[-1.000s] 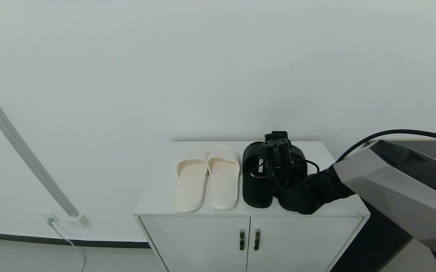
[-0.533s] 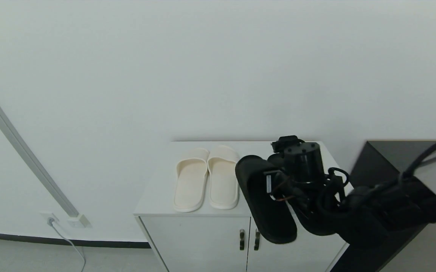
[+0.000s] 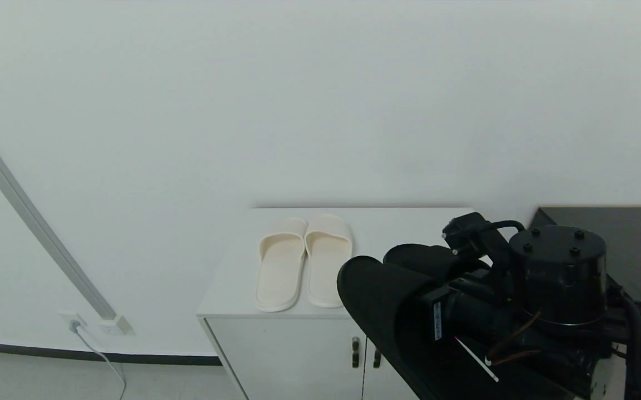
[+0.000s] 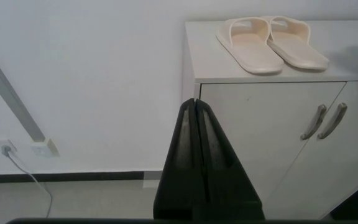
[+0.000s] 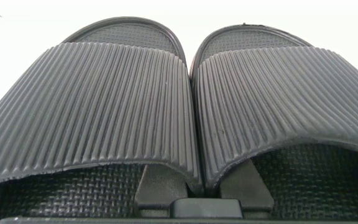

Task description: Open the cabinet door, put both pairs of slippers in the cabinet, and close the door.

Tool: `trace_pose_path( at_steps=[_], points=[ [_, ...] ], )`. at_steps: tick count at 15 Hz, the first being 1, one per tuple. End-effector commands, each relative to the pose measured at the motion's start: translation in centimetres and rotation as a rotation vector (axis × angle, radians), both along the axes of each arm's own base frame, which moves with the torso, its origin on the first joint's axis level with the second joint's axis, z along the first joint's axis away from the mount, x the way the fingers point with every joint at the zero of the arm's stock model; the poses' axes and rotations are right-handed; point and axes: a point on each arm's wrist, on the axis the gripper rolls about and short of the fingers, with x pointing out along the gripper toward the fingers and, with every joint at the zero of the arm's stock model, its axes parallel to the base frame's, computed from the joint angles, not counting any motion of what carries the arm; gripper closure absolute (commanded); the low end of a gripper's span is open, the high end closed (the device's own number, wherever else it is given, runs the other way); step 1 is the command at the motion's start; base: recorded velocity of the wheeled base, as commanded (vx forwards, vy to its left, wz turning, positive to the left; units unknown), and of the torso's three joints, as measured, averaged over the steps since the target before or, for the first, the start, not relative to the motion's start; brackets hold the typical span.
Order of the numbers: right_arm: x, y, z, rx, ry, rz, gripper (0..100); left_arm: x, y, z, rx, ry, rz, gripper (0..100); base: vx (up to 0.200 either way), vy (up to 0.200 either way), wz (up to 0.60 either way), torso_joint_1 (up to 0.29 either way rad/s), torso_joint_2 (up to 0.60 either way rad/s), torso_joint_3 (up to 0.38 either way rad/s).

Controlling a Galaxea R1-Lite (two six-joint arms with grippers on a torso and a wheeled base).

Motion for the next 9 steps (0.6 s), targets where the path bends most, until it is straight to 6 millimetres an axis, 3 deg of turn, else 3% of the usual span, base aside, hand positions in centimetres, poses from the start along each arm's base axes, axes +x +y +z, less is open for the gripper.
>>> trace_pose_path(
  at_steps=[1, 8, 9],
  points=[
    [-0.51, -0.21, 0.35, 0.009, -0.009, 0.009, 100, 0.01, 0.0, 0.01, 0.0, 0.002, 0.0, 100, -0.2, 0.0, 0.0, 0.002, 0.01, 0.002],
    [-0.8, -0.44, -0.36, -0.02, 0.001, 0.027, 100, 0.01, 0.0, 0.01, 0.0, 0.002, 0.0, 100, -0.2, 0.0, 0.0, -0.002, 0.0, 0.002],
    [-0.87, -0.51, -0.47, -0.032, -0.001, 0.035, 100, 0.01, 0.0, 0.01, -0.001, 0.002, 0.0, 100, 0.0, 0.0, 0.0, 0.0, 0.0, 0.0]
  ],
)
